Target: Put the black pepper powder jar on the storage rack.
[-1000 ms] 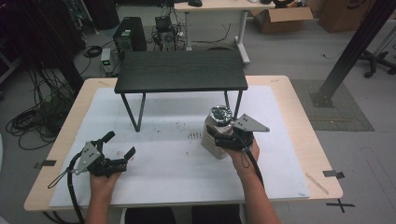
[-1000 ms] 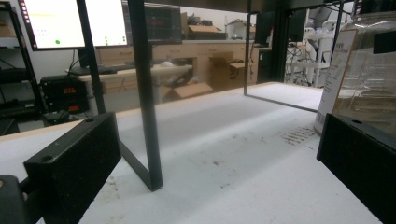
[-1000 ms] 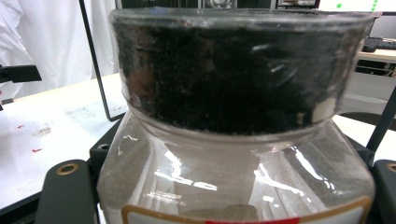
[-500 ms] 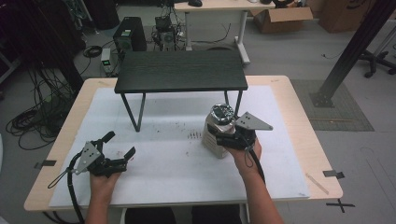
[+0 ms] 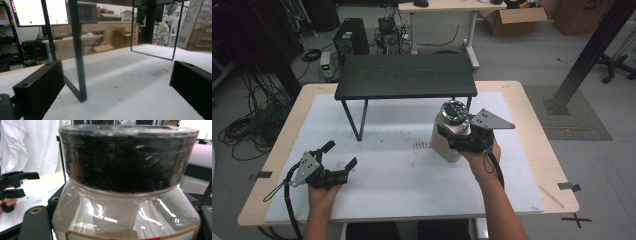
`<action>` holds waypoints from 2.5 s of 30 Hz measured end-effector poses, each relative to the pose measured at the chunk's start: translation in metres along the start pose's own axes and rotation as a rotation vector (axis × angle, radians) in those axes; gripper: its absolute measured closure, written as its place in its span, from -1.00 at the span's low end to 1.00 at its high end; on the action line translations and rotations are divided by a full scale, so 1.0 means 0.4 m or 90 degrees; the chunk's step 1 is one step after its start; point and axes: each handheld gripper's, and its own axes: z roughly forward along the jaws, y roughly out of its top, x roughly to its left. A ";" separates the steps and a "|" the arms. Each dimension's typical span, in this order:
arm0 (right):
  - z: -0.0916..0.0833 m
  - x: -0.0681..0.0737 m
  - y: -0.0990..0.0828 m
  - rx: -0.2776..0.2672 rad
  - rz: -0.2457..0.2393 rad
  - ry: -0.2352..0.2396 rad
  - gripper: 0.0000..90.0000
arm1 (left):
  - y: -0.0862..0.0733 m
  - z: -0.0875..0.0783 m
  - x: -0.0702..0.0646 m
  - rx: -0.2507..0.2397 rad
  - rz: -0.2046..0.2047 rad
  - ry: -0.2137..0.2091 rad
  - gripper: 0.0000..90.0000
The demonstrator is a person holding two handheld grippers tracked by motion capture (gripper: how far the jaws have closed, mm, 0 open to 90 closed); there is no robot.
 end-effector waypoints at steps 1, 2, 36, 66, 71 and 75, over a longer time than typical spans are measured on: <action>-0.002 0.000 0.007 0.000 -0.001 0.003 -0.49 | 0.000 0.000 0.000 0.000 0.000 0.000 -1.00; -0.004 0.000 0.016 0.001 -0.001 0.007 -0.49 | 0.000 0.000 0.000 0.000 0.000 0.000 -0.99; 0.015 -0.020 0.294 -0.009 -0.020 0.106 -0.50 | 0.000 0.000 0.001 -0.001 -0.002 0.000 -1.00; 0.151 -0.080 0.435 0.003 -0.004 0.092 -0.50 | 0.000 0.001 0.002 0.000 -0.003 -0.001 -0.99; 0.190 -0.092 0.445 0.013 -0.004 0.081 -0.50 | 0.000 0.000 0.002 0.000 -0.004 -0.001 -1.00; 0.217 -0.106 0.447 0.019 0.001 0.069 -0.50 | 0.000 0.000 0.002 0.001 -0.005 -0.001 -1.00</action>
